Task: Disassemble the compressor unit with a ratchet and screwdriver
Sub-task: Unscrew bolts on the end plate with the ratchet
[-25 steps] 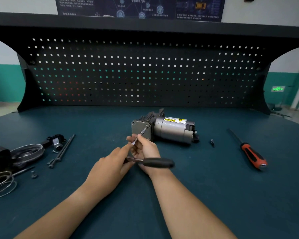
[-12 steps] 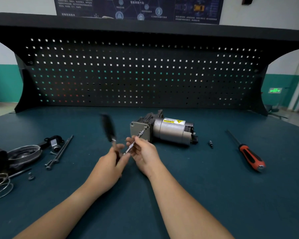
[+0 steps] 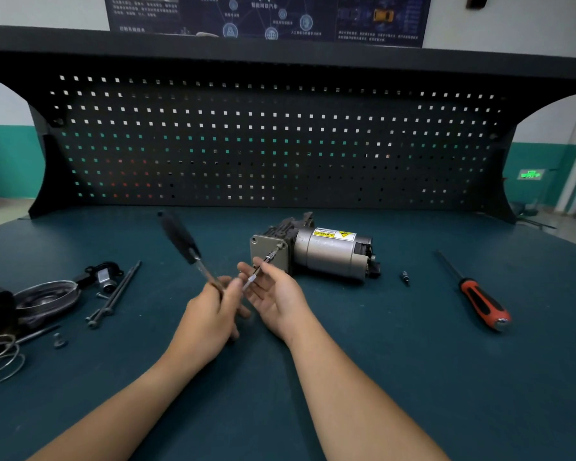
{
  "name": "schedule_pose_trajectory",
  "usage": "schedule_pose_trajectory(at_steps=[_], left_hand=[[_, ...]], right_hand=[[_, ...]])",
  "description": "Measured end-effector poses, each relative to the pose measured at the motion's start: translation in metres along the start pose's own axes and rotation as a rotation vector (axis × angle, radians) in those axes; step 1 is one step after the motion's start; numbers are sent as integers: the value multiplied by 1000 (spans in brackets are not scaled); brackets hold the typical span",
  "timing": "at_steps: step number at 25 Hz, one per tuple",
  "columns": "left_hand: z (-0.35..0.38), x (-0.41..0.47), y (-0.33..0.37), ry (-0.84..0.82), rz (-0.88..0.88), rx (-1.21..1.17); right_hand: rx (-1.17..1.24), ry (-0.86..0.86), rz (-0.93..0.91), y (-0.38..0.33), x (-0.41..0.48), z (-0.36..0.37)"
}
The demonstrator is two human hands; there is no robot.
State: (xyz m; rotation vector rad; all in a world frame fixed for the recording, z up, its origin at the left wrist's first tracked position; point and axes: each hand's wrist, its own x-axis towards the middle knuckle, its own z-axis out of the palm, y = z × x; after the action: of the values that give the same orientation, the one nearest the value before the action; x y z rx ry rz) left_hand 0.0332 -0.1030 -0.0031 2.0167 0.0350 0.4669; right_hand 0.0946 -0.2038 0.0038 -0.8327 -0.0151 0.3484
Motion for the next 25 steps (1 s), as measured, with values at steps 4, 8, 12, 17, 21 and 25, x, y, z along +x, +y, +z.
schedule_pose_trajectory(at_steps=[4, 8, 12, 17, 21, 25], left_hand=[[-2, 5, -1, 4, -107, -120], [-7, -2, -6, -17, 240, 400], [-9, -3, -4, -32, 425, 905], [-5, 1, -6, -43, 129, 179], [5, 7, -6, -48, -161, -326], [-2, 2, -5, -41, -61, -113]], right_hand=[[-24, -8, -14, 0, 2, -1], [-29, 13, -43, 3, 5, -1], [-27, 38, -55, 5, 6, 0], [-7, 22, -51, 4, 5, -1], [-13, 9, -11, 1, 4, -2], [-2, 23, -23, 1, 5, -2]])
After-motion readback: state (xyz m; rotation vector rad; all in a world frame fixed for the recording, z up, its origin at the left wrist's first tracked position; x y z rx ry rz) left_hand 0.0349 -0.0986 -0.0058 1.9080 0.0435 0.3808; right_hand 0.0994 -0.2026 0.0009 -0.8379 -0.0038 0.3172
